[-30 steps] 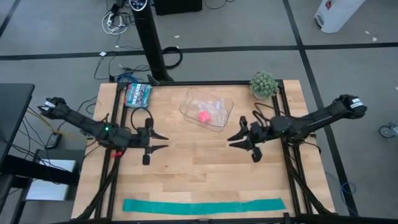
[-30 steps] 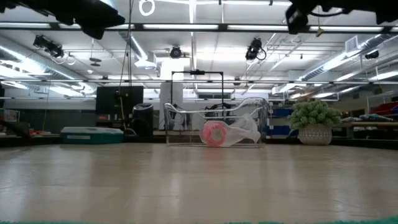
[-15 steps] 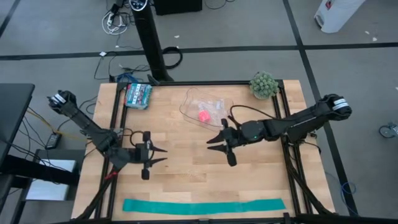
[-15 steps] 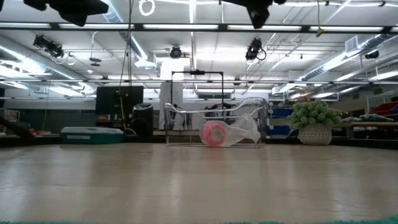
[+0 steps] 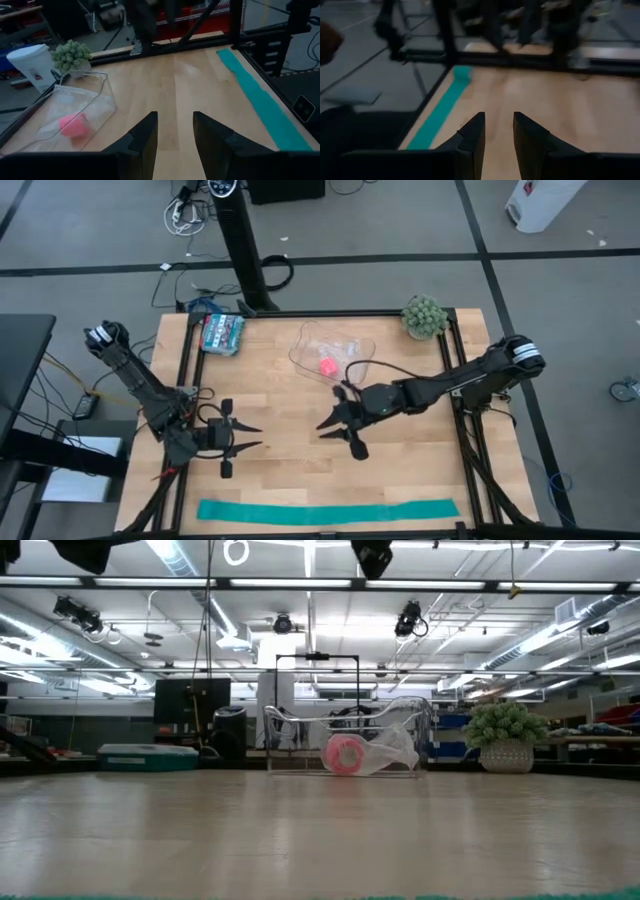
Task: Roll bandage
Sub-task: Roll the blue bandage
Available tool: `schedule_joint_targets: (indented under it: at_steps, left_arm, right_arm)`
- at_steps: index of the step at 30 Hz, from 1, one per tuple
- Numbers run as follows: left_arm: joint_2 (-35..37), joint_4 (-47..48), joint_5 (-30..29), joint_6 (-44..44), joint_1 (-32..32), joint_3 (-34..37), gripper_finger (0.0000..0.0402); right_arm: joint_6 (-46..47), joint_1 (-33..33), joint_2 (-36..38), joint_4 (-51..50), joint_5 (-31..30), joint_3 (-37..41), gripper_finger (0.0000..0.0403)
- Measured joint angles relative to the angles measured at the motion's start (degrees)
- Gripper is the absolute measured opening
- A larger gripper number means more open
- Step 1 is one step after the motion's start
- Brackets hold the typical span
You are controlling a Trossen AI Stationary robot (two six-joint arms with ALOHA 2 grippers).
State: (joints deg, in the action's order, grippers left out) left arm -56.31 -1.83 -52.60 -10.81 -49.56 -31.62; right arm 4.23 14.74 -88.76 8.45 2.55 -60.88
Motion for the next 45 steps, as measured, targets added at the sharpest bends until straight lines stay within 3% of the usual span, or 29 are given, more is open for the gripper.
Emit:
schedule_joint_targets:
  at_steps: [8,13,23,29,34,45]
  left_arm:
    - [0.04,-0.01,-0.99,0.01,-0.33,0.0,0.0131]
    - [0.04,-0.14,-1.33,-1.1,-0.33,0.0,0.0131]
    - [0.09,-0.32,-5.36,-1.49,-0.3,0.0,0.0131]
    - [0.09,-0.42,-8.9,-1.51,-0.22,0.0,0.0131]
    - [0.09,-1.48,-9.36,-2.82,-0.22,0.0,0.0131]
    - [0.07,-2.14,-11.34,-11.93,-0.22,0.0,0.0131]
  right_arm:
    - [0.6,-1.05,-9.83,-10.0,2.24,-8.14,0.0093]
    - [-2.59,-0.94,-14.79,-11.28,7.02,-13.68,0.0093]
    - [-7.37,0.46,-20.77,-14.4,15.38,-14.86,0.0093]
    - [-7.34,5.83,-22.59,-13.54,15.02,-14.92,0.0093]
    - [-6.82,11.53,-23.12,-14.84,10.49,-14.84,0.0093]
    - [-0.72,16.9,-23.66,-19.96,11.85,-14.82,0.0085]
